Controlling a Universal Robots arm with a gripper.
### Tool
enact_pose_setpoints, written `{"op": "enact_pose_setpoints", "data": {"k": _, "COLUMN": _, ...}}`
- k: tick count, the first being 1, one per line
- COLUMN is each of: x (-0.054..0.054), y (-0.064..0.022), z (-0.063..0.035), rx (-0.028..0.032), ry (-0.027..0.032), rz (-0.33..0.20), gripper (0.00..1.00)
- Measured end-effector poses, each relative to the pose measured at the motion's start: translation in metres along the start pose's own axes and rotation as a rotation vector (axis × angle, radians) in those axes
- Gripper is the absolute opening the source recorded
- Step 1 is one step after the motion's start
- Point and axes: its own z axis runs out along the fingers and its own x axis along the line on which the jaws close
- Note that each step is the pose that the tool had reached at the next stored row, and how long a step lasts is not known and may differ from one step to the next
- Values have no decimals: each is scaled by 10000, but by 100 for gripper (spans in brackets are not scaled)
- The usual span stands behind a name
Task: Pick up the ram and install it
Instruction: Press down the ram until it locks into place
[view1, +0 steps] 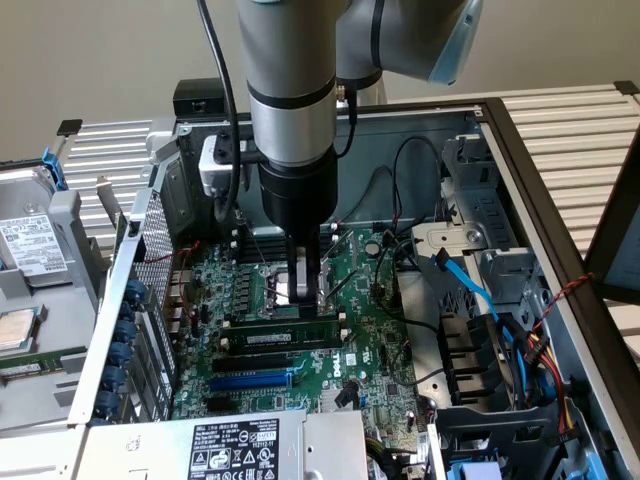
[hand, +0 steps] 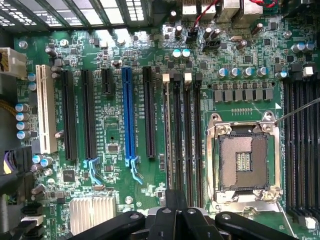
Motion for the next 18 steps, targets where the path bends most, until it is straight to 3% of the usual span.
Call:
{"op": "enact_pose_setpoints", "data": {"k": 5, "x": -3, "y": -43, "z": 34, "rx": -2, "ry": -6, "rz": -230, "gripper": 10}}
{"op": "enact_pose_setpoints", "data": {"k": 18, "x": -3, "y": -42, "z": 107, "rx": 25, "ry": -7, "rz": -235, "gripper": 10}}
